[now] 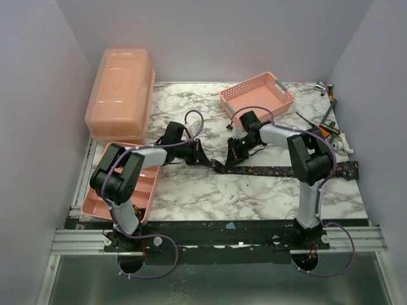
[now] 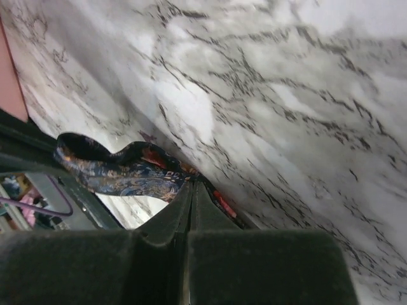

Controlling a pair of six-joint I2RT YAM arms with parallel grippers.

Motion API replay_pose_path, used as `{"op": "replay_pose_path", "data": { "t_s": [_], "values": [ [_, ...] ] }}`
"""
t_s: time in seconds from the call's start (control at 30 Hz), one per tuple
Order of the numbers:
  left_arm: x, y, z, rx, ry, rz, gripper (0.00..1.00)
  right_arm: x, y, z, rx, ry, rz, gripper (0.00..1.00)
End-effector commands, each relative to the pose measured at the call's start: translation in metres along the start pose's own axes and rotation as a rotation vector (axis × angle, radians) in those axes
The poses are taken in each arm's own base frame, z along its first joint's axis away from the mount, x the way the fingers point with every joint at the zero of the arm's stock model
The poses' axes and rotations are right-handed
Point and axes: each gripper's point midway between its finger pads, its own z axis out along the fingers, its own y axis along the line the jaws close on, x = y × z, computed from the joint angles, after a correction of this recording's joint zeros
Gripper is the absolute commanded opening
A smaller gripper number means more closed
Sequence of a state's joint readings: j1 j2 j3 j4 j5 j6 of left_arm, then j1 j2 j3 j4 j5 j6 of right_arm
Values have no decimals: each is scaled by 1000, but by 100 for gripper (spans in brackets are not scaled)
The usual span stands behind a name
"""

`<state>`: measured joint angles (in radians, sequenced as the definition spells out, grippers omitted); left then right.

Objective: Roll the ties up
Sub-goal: Roll the tie at the center of the board.

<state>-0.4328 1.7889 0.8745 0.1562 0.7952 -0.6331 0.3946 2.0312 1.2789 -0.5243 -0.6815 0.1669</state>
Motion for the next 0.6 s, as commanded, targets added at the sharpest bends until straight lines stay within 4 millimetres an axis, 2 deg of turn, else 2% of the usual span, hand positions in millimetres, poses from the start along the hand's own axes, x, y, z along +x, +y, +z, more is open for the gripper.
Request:
{"op": "replay_pose_path", "data": {
  "t_s": [0.0,0.13,0.27,0.47,0.57],
  "values": [
    [-7,-13,-6,32,-25,67,0,-14,-17,1,122,-13,-68,1],
    [-7,-27,-5,50,-10,116,0,-28,-3,-32,93,-34,-141,13],
    [-10,-39,-3,53,4,148,0,-11,3,-58,40,6,-139,26],
    [-7,-53,6,59,32,219,0,15,-15,-94,-16,9,6,29],
    [-3,-63,18,82,60,244,0,20,-17,-103,-69,2,58,39]
  ]
}}
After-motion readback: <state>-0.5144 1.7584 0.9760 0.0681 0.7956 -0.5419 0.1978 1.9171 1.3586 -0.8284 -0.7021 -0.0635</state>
